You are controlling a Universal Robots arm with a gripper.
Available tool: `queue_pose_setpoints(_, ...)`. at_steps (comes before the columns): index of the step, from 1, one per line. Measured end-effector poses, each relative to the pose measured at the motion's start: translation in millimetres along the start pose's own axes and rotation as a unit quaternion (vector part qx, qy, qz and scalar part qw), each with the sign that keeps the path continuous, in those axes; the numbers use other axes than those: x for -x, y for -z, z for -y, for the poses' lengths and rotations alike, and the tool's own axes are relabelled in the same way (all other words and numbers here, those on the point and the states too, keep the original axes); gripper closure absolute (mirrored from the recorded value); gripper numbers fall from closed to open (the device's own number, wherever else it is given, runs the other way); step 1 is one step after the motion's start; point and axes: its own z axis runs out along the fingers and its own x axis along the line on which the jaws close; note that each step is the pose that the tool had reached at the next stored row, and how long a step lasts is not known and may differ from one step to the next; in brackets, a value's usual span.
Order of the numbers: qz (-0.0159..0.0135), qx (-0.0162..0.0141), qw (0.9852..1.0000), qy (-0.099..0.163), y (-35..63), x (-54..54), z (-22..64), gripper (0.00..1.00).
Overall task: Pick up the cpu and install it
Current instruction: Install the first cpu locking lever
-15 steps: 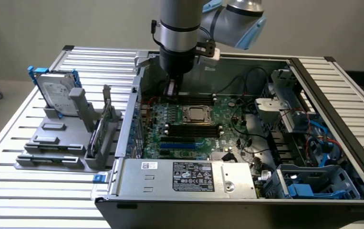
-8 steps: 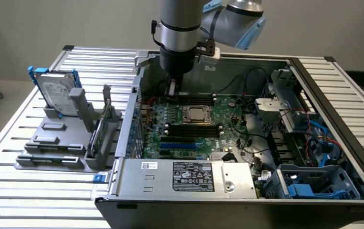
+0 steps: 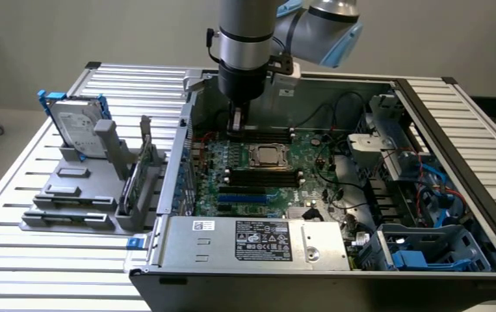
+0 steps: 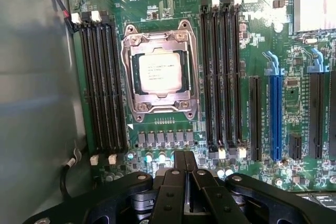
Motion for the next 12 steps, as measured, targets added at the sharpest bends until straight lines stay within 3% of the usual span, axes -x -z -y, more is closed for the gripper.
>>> queue_pose_setpoints(1,0.0006,0.003,1.0,0.003,-0.1,-0.4,0.0,0.89)
queue_pose_setpoints(4,0.004,0.0171,0.9998,0.009,-0.2,-2.2,0.0,0.89)
queue_pose_setpoints(6,0.0058,0.0248,0.9996,0.014,-0.3,-3.4,0.0,0.89)
queue_pose_setpoints(9,0.0079,0.0334,0.9992,0.021,-0.4,-4.7,-0.1,0.89)
queue_pose_setpoints(12,0.0091,0.0386,0.9988,0.028,-0.4,-5.8,-0.3,0.89)
